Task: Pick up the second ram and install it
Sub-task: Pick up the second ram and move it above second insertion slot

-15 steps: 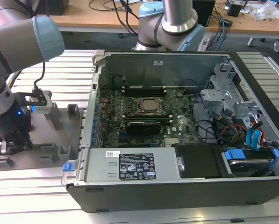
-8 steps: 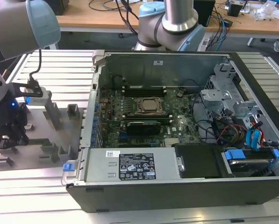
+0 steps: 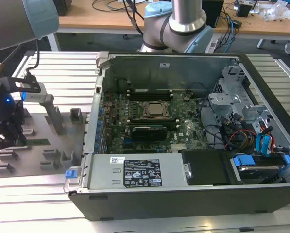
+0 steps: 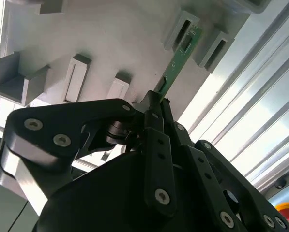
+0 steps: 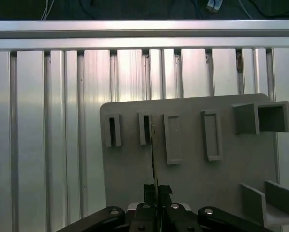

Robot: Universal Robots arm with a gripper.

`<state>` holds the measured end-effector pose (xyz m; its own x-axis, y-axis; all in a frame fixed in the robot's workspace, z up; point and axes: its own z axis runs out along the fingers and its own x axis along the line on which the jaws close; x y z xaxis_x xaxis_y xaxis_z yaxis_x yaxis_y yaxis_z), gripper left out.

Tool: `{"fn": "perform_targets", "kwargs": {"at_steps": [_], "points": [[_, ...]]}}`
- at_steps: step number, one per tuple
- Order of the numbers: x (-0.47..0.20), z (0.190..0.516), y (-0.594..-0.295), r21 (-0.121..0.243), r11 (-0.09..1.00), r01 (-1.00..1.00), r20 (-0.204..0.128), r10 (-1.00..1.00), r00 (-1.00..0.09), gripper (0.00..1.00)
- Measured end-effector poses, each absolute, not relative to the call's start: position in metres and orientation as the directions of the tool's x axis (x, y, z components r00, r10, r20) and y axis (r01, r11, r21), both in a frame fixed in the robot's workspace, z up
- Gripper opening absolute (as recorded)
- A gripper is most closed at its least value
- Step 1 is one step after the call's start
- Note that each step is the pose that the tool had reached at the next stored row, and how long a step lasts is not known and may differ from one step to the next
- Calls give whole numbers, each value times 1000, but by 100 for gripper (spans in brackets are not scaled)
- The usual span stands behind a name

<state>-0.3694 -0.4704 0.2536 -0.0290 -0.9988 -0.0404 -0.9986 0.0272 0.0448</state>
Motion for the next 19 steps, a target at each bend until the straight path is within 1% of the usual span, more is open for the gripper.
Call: {"fn": "perform_targets", "kwargs": {"at_steps": [6, 10, 19], "points": [[-369, 279, -470, 45, 27, -999, -41, -999, -29, 14], [-369, 289, -470, 45, 27, -999, -41, -999, -29, 14], [-369, 335, -470, 45, 27, -999, -41, -999, -29, 14]]}}
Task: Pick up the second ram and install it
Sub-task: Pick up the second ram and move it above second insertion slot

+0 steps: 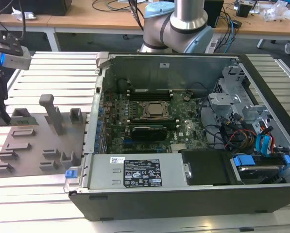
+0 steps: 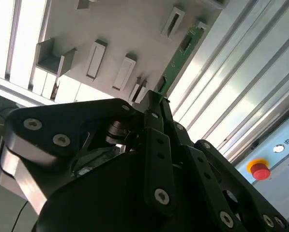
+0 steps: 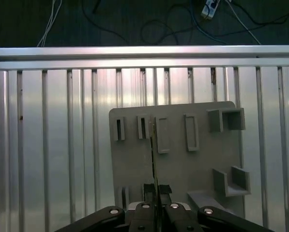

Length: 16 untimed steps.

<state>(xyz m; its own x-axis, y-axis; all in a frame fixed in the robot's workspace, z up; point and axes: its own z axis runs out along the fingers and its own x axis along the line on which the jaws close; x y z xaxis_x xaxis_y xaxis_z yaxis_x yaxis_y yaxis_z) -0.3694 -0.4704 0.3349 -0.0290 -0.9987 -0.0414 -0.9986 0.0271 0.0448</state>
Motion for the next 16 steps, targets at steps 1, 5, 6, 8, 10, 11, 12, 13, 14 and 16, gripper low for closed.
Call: {"fn": "perform_targets", "kwargs": {"at_steps": [1, 5, 6, 8, 10, 11, 12, 13, 14, 16], "points": [[-369, 339, -470, 45, 27, -999, -41, -999, -29, 14], [-369, 355, -470, 45, 27, -999, -41, -999, -29, 14], [-369, 357, -470, 45, 27, -999, -41, -999, -29, 14], [-369, 363, -470, 45, 27, -999, -41, -999, -29, 14], [-369, 371, -470, 45, 27, -999, -41, -999, -29, 14], [-369, 375, -470, 45, 27, -999, -41, -999, -29, 14], [-369, 380, -470, 45, 27, -999, -41, -999, -29, 14], [-369, 386, -470, 45, 27, -999, -41, -999, -29, 14], [-369, 392, -470, 45, 27, -999, -41, -999, -29, 14], [-369, 400, -470, 45, 27, -999, -41, -999, -29, 14]]}}
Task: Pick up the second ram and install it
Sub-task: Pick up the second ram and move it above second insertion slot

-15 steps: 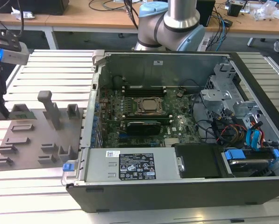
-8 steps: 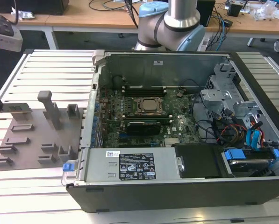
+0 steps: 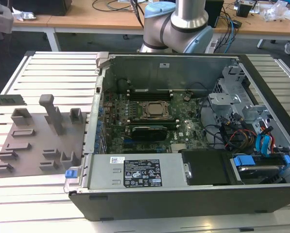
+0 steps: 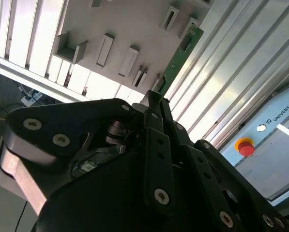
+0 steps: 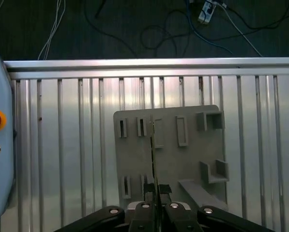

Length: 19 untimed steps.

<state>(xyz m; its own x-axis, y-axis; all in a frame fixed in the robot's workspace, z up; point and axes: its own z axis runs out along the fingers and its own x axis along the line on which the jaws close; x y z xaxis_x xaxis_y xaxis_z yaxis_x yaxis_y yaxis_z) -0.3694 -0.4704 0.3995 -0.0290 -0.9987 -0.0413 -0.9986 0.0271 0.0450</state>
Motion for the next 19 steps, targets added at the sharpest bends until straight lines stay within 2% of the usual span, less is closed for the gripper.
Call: {"fn": "perform_targets", "kwargs": {"at_steps": [3, 9, 19], "points": [[-369, 412, -470, 45, 27, -999, -41, -999, -29, 14], [-368, 413, -470, 45, 27, -999, -42, -999, -29, 14], [-314, 412, -470, 45, 27, -999, -40, -999, -29, 14]]}}
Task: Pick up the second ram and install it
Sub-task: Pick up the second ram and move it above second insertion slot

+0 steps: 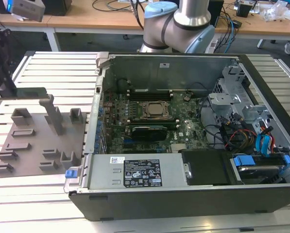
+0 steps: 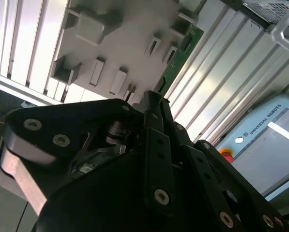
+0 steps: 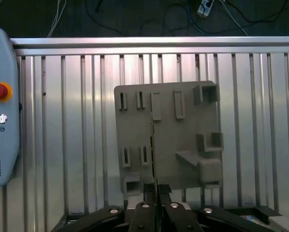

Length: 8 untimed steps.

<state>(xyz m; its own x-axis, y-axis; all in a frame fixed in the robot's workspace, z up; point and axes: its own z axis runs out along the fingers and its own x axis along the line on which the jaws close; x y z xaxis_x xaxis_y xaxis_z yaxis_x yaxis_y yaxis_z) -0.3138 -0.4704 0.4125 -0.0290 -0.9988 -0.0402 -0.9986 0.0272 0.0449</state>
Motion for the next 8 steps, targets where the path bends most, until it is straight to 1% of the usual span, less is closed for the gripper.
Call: {"fn": "perform_targets", "kwargs": {"at_steps": [8], "points": [[-273, 412, -470, 45, 27, -999, -38, -999, -29, 14]]}}
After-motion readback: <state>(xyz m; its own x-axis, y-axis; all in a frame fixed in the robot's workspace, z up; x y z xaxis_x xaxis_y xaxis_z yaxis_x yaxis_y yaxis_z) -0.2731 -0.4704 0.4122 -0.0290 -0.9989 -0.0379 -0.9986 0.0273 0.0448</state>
